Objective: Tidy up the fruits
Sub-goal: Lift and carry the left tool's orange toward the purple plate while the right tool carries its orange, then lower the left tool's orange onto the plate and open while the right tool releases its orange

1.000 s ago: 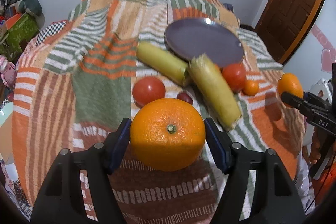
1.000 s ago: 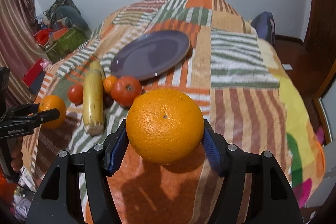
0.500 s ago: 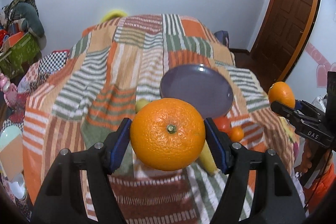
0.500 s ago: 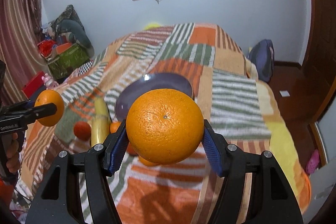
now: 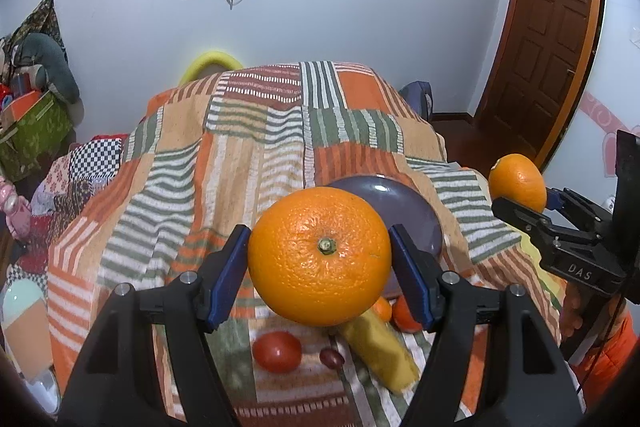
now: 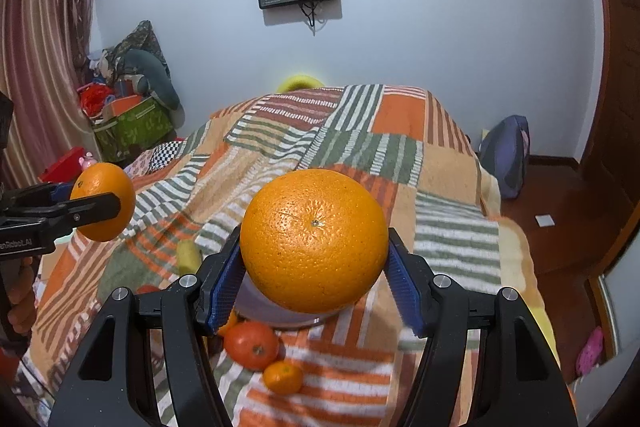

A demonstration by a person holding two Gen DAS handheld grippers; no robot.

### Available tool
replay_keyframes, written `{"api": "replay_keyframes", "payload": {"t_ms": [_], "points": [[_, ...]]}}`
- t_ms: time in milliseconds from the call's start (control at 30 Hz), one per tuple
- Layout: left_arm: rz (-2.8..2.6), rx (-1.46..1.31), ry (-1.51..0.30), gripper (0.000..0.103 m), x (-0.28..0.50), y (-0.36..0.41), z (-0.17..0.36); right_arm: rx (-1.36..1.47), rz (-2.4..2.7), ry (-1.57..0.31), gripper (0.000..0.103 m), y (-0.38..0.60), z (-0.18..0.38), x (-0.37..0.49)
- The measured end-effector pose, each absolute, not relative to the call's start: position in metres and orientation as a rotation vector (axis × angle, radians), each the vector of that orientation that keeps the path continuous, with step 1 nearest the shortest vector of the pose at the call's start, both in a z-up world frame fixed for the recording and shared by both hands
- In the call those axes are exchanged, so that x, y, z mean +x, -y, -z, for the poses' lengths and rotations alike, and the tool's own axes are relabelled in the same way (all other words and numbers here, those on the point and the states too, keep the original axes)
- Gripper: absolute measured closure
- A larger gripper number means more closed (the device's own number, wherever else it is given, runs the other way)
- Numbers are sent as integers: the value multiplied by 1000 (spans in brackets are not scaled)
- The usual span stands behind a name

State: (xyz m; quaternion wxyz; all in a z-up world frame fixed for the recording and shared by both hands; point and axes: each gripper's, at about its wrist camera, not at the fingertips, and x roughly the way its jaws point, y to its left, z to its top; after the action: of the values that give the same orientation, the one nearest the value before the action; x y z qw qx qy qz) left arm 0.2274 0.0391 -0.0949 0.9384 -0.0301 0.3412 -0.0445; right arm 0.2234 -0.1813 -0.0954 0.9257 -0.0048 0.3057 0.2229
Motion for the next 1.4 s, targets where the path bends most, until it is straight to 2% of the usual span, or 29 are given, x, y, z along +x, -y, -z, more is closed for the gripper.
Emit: {"api": "replay_keyframes", "payload": {"t_ms": [667,1400], "points": [[139,-89,-815,34,325,-38,141,-39,-460,-702,41,154,132,291],[172,-19,-1081,34,399,-13,213,-109,-507,-882,41,137,177,337]]}}
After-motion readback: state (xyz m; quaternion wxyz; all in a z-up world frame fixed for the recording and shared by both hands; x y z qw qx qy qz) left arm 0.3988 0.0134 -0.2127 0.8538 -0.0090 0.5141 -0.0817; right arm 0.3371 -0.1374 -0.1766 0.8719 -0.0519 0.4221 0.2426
